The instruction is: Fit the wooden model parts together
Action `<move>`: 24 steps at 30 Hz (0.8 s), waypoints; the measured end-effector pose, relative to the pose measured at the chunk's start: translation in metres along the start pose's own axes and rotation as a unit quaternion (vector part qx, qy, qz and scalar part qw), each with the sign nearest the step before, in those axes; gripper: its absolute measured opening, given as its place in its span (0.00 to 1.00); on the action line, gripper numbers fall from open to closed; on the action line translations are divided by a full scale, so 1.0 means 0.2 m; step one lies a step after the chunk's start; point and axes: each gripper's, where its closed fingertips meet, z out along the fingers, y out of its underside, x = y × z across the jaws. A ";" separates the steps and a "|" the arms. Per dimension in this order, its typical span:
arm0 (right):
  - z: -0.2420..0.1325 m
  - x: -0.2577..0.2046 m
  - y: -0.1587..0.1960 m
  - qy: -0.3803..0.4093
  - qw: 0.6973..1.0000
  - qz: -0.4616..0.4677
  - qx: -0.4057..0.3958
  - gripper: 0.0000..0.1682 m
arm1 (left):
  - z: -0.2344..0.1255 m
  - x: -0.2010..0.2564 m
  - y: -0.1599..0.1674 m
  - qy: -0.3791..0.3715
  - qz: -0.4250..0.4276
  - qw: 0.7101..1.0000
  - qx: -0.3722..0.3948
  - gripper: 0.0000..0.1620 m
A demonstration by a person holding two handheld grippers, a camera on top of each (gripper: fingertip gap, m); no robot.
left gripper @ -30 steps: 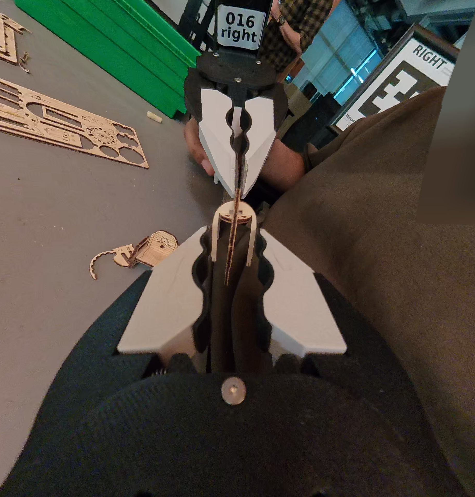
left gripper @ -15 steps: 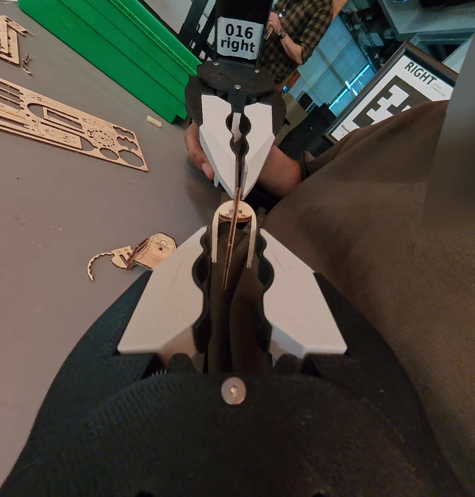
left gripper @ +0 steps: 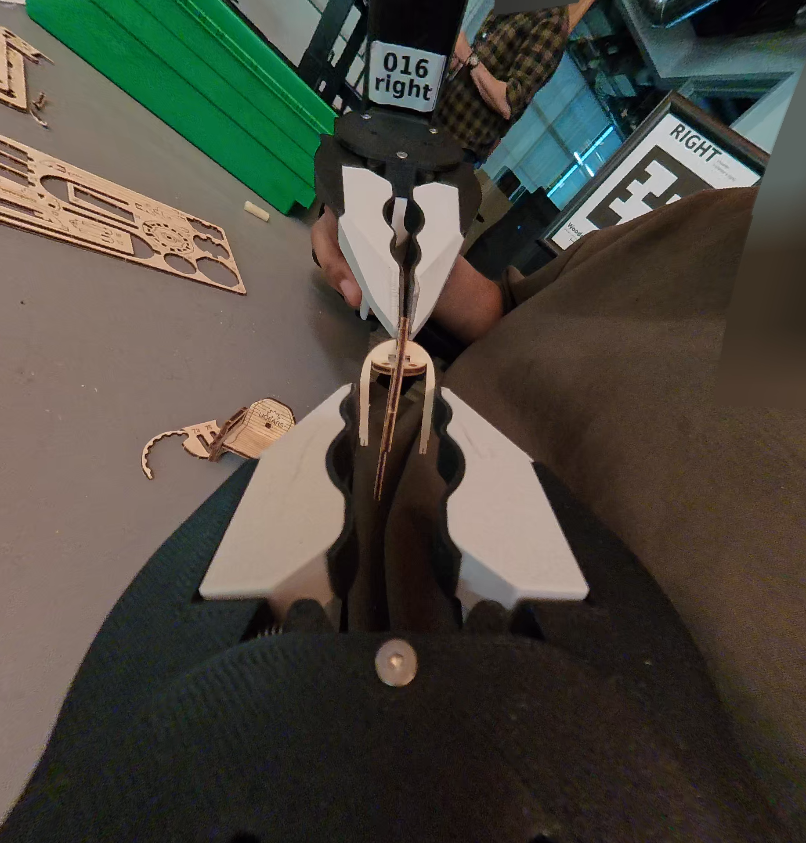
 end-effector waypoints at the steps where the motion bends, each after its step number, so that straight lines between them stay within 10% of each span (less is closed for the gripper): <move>1: 0.00 0.00 0.00 0.000 1.000 0.000 -0.002 0.00 | 0.00 0.00 0.01 0.001 -0.002 1.000 -0.003 0.19; 18: -0.01 0.01 -0.03 0.013 1.000 -0.021 0.015 0.09 | 0.00 -0.01 0.00 0.005 -0.018 1.000 0.001 0.19; 24: -0.04 0.04 -0.09 0.102 0.979 -0.174 0.037 0.19 | -0.03 0.00 -0.06 0.026 -0.047 0.998 0.042 0.19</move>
